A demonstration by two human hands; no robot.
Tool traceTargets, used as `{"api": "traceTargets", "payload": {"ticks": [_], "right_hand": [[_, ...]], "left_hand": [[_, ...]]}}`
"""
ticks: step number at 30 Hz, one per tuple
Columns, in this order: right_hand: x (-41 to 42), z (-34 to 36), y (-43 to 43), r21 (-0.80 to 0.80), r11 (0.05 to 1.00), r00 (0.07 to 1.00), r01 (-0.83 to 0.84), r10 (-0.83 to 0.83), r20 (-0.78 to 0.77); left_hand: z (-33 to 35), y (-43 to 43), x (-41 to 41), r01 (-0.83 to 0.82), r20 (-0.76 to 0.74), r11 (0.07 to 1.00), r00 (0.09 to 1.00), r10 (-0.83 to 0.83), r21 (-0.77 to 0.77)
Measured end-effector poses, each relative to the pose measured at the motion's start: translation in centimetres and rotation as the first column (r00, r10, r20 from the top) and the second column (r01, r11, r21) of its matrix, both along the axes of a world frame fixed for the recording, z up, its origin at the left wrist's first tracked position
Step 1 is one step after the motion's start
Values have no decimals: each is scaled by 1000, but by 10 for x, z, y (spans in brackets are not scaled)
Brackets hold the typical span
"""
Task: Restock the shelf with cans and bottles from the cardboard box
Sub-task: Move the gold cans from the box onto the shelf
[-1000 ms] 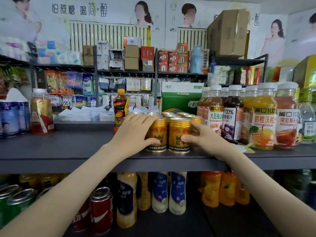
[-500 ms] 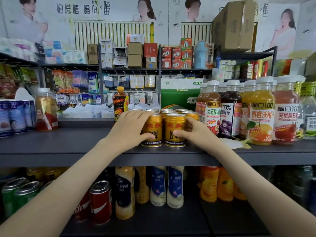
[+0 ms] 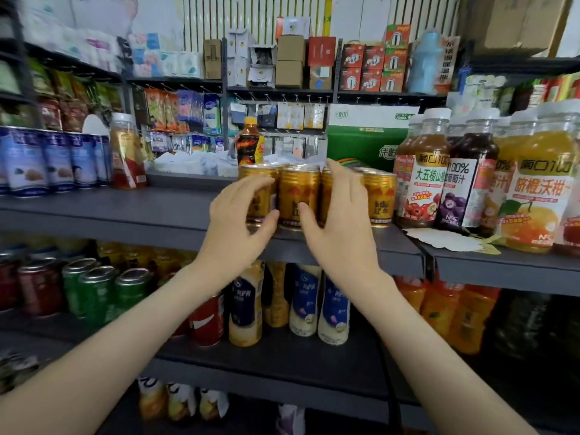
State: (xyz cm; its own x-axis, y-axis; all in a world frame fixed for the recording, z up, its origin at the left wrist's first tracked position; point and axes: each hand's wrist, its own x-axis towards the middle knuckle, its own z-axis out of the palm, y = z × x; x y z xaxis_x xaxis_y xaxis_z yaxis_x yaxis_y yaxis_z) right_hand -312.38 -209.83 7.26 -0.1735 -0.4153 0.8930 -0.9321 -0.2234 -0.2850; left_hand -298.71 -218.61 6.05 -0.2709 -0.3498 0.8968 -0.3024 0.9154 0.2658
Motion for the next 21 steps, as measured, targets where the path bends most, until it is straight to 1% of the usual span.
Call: {"api": "traceTargets", "payload": {"ticks": [2,4,6,8,10,12,14,16,18,21], "right_hand": [[35,-18,-1,-10,994,993,-107,107,-43],[72,-38,-4,82,971,972,-224,229,-58],[110,-60,-8,234,907,931,-350,364,-14],[150,-82,-16,386,801,883,-457,462,87],[196,-107,-30,517,700,850,-493,514,114],[250,-135,-46,633,576,809,-517,571,141],[313,-164,-63,722,452,764,-525,624,165],[379,-195,-79,782,344,717,-520,674,180],[445,-224,-92,828,254,683,-500,703,198],[534,-265,-106,874,116,640,-471,728,248]], "left_hand": [[-17,13,26,8,-37,999,999,-7,43],[-37,21,61,-17,-14,996,1000,19,93],[-62,24,104,-16,27,981,1000,11,191],[-91,25,153,-11,38,929,999,-3,369],[-127,26,209,-78,51,852,997,60,518],[-164,26,271,-190,98,779,982,164,597],[-199,28,339,-312,177,690,949,262,653],[-234,34,408,-438,286,565,896,341,699],[-266,43,479,-549,407,426,829,384,719],[-305,59,576,-631,521,252,761,387,734]]}}
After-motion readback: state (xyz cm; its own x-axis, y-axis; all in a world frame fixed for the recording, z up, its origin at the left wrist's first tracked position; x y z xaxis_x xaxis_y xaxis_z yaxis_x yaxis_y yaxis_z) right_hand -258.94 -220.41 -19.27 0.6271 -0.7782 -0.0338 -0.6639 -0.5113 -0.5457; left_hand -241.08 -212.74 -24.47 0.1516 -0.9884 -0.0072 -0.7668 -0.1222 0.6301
